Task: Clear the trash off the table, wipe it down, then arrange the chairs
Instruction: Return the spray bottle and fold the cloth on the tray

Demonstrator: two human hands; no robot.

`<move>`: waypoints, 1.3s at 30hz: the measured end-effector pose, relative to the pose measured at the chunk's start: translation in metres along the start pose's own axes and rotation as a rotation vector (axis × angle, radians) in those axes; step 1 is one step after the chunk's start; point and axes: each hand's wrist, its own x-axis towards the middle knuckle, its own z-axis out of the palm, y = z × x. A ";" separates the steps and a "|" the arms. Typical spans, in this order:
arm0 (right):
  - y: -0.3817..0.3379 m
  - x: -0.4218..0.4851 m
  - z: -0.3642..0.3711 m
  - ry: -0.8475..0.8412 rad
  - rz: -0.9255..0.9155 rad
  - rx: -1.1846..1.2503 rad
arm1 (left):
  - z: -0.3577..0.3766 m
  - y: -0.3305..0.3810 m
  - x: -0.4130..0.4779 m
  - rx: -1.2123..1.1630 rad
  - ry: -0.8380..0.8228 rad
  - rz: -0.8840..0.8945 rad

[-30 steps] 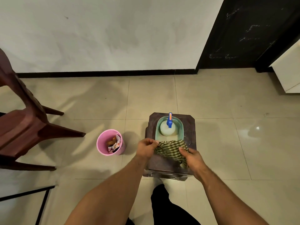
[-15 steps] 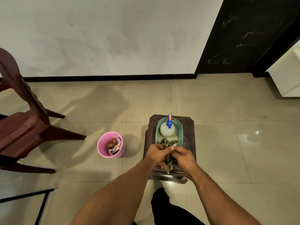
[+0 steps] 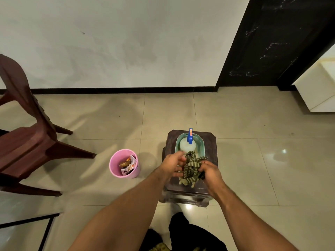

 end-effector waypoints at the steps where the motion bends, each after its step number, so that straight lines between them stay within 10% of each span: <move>1: 0.002 -0.004 0.001 -0.030 -0.011 -0.008 | -0.003 0.000 0.000 0.035 0.005 -0.024; 19: 0.017 -0.051 0.017 0.355 -0.090 0.230 | -0.088 -0.034 -0.055 0.175 0.359 0.195; 24: 0.009 -0.074 0.012 0.399 -0.440 -0.247 | -0.115 -0.034 -0.072 0.683 0.432 0.465; 29: -0.016 -0.113 0.029 0.334 -0.826 -0.306 | -0.127 -0.026 -0.087 0.682 0.587 0.519; 39: -0.037 -0.131 0.063 0.164 -0.842 -0.537 | -0.066 -0.060 -0.096 0.235 0.083 0.339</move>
